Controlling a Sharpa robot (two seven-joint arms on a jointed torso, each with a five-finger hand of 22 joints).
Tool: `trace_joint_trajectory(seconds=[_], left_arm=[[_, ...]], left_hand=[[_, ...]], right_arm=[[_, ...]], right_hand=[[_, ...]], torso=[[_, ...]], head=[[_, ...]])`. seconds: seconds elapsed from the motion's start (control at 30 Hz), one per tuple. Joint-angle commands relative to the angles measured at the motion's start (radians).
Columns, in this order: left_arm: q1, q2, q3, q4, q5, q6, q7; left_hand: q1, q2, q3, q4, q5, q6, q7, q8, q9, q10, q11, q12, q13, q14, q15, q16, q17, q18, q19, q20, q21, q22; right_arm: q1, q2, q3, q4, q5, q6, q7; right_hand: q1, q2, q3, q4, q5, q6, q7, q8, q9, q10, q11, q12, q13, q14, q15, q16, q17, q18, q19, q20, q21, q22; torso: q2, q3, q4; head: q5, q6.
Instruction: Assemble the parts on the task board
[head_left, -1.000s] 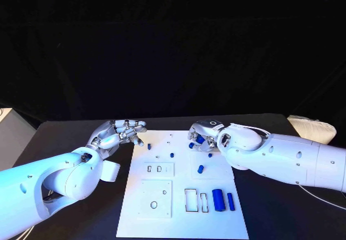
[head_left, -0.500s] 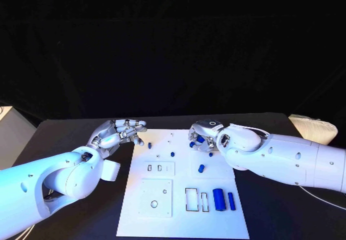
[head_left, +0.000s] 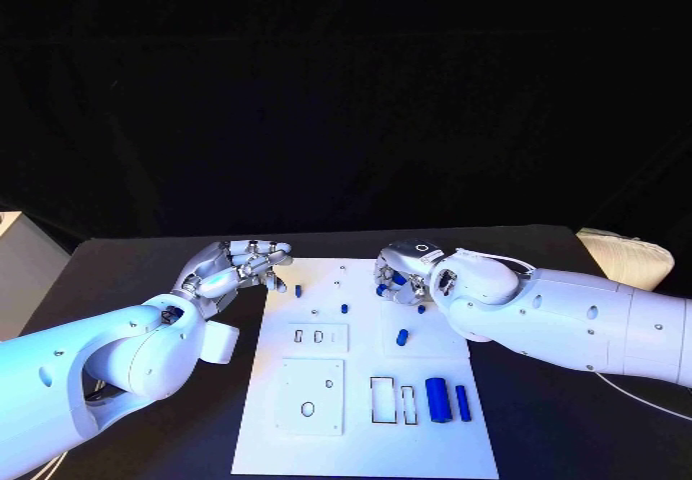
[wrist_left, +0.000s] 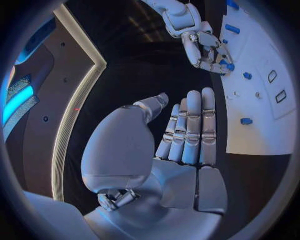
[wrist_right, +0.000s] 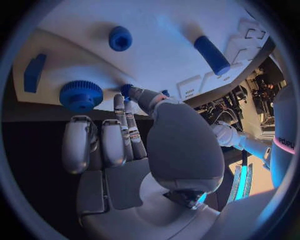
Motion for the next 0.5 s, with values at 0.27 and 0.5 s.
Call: trace_joint_trajectory(seconds=[0.27, 0.5], left_arm=[[0.002, -0.001, 0.001, 0.000, -0.003, 0.019, 0.003], [0.002, 0.001, 0.001, -0.002, -0.003, 0.019, 0.002]], left_hand=[[-0.007, 0.000, 0.007, -0.001, 0.001, -0.008, 0.002, -0.007, 0.002, -0.007, 0.003, -0.004, 0.001, -0.008, 0.003, 0.006, 0.001, 0.010, -0.007, 0.002, 0.005, 0.002], [-0.007, 0.000, 0.007, -0.001, 0.001, -0.008, 0.002, -0.007, 0.002, -0.007, 0.003, -0.004, 0.001, -0.008, 0.003, 0.006, 0.001, 0.010, -0.007, 0.002, 0.005, 0.002]], right_arm=[[-0.006, 0.009, -0.001, -0.005, -0.008, 0.022, -0.020], [-0.007, 0.014, -0.002, -0.011, -0.005, 0.043, -0.028]], right_hand=[[-0.007, 0.005, 0.007, 0.003, -0.002, 0.002, 0.000, 0.004, 0.003, 0.002, 0.000, -0.003, 0.001, 0.032, -0.006, 0.006, -0.002, -0.008, 0.004, 0.002, 0.003, 0.000], [-0.015, -0.002, 0.010, 0.008, 0.001, -0.006, 0.004, 0.001, 0.005, -0.010, 0.004, -0.008, -0.002, 0.031, -0.003, 0.007, -0.005, -0.007, 0.000, 0.003, 0.000, -0.004]], torso=[[0.004, -0.0016, -0.0001], [0.005, -0.0019, 0.0003]], head=[[0.000, 0.001], [-0.001, 0.002]])
